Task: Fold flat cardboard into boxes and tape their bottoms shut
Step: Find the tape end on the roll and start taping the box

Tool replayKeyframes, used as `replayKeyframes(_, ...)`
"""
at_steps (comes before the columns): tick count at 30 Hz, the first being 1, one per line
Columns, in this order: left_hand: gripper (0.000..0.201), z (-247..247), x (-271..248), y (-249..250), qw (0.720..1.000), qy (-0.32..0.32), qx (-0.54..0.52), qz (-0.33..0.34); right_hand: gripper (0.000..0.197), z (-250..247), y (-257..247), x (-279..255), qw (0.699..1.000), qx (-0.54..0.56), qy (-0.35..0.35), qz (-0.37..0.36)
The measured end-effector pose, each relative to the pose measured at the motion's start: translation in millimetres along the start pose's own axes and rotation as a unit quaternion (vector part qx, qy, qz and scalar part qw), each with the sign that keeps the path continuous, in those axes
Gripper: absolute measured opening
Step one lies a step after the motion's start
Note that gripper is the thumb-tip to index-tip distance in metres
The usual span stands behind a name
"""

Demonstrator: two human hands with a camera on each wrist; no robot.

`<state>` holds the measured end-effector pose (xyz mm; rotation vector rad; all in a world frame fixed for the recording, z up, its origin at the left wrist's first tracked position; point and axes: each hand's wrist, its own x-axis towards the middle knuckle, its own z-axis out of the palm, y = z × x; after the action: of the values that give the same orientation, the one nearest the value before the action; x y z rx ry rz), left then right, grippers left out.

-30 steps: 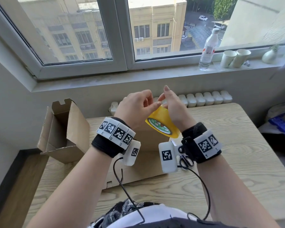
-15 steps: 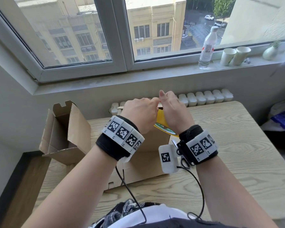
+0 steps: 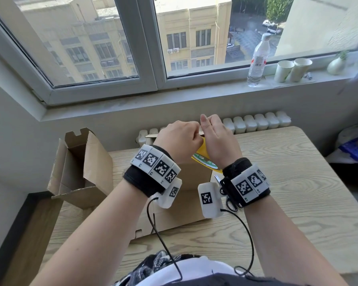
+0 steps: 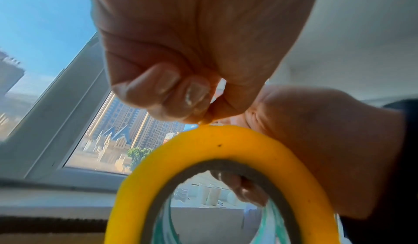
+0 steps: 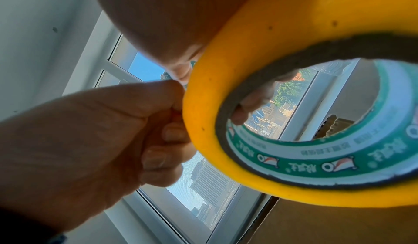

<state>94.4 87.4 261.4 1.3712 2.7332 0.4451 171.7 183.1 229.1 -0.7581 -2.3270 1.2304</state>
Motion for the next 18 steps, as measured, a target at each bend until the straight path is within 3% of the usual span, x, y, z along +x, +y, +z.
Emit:
replayKeyframes(7, 0.02, 1.3, 1.6, -15.4, 0.973, 0.024, -0.227, -0.042, 0.051, -0.8, -2.5, 0.8, 0.999, 0.05, 0.01, -0.003)
replayKeyframes(9, 0.025, -0.4, -0.8, -11.8, 0.987, 0.011, -0.156, -0.039, 0.047, 1.0, -2.5, 1.0, 0.999, 0.045, 0.006, -0.007)
replayKeyframes(11, 0.033, -0.7, -3.3, -5.6, 1.0, 0.016, -0.001, -0.016, 0.045, 3.1, -2.4, 1.3, 0.999, 0.042, 0.006, -0.011)
replayKeyframes(14, 0.032, 1.4, -4.0, 1.3, 0.989, 0.042, 0.137, 0.038, 0.04, 5.2, -1.2, 2.0, 1.0, 0.029, 0.004, -0.01)
replayKeyframes(18, 0.022, 4.0, -5.9, 9.8, 0.974, 0.032, 0.219, 0.043, 0.037, 4.5, -0.7, 2.4, 1.0, 0.021, 0.012, -0.007)
